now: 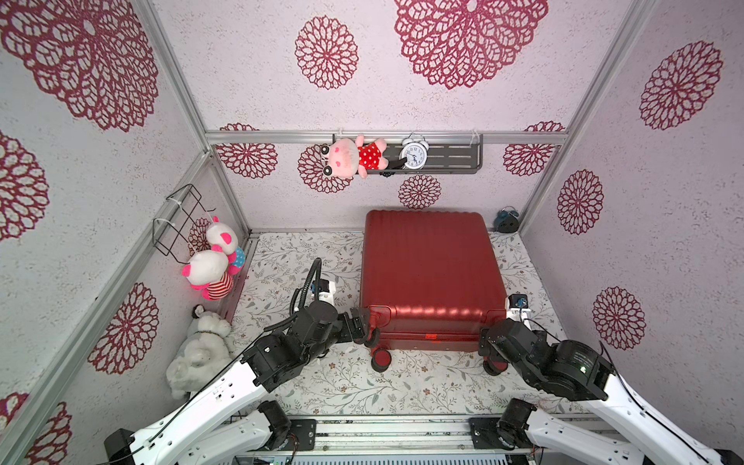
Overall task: Open the suitcase zippers
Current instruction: Open the suitcase at the corner of the board.
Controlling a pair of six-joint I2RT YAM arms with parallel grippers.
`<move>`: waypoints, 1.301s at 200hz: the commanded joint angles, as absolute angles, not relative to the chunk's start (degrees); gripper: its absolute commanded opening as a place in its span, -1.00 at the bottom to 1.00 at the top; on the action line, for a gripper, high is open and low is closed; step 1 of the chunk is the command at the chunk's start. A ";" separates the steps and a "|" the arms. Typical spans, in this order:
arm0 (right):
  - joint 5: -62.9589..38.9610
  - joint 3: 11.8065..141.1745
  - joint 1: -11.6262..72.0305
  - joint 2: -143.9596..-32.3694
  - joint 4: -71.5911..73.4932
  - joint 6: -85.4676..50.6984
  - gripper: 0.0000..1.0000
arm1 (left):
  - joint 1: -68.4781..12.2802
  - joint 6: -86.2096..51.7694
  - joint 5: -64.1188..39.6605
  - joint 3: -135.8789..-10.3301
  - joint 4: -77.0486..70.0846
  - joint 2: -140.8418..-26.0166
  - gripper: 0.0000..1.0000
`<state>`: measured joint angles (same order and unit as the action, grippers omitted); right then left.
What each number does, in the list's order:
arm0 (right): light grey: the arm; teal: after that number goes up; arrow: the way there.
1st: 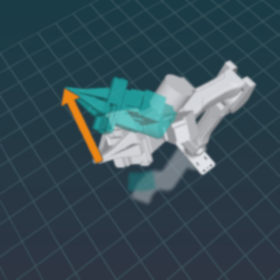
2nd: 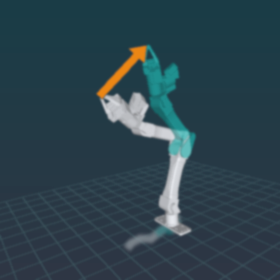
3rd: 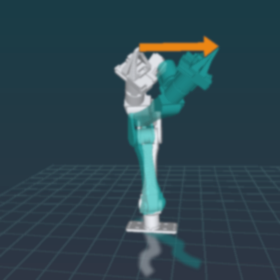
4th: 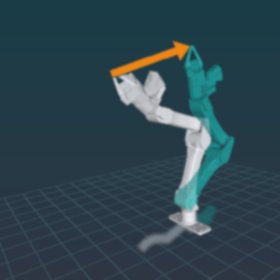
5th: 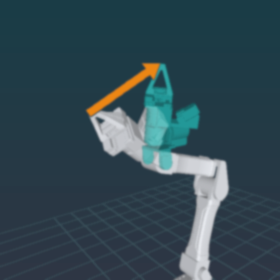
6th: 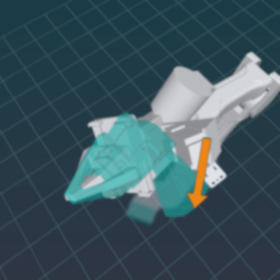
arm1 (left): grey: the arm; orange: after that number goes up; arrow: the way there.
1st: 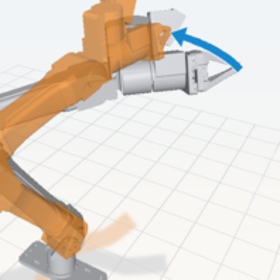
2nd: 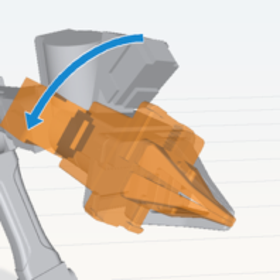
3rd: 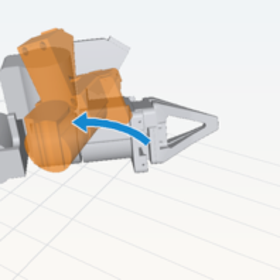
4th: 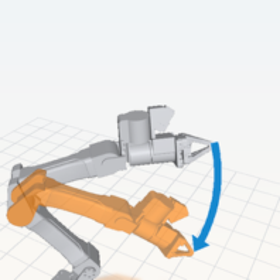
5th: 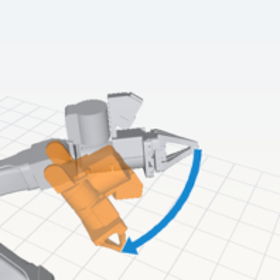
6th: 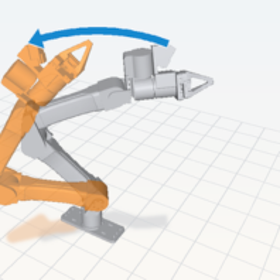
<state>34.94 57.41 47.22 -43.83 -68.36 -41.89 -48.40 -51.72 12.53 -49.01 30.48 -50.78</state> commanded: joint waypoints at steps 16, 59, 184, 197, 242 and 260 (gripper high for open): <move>23.06 56.03 36.78 -44.12 -61.90 -31.66 0.95 | -48.87 -50.45 12.39 -49.14 28.74 -50.12 0.87; 17.14 54.76 27.52 -48.33 -59.67 -27.44 0.78 | -48.70 -49.88 12.69 -49.20 28.33 -50.00 0.89; 19.04 57.00 26.57 -42.73 -60.22 -27.69 -0.39 | -42.16 -43.86 0.13 -54.65 25.31 -63.37 0.93; 20.17 58.00 26.54 -42.45 -60.64 -27.67 -0.41 | -42.14 -43.92 -1.55 -54.84 24.46 -64.95 0.92; 24.04 62.99 26.54 -41.93 -61.79 -27.61 -0.47 | -43.42 -45.33 -7.35 -55.80 19.80 -70.76 0.86; 25.66 64.62 26.55 -42.10 -61.70 -26.76 -0.48 | -44.66 -46.03 -7.68 -55.51 17.81 -72.49 0.86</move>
<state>20.18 59.55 26.52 -43.18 -65.58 -25.74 -41.89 -46.04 -1.72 -56.31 19.55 -68.93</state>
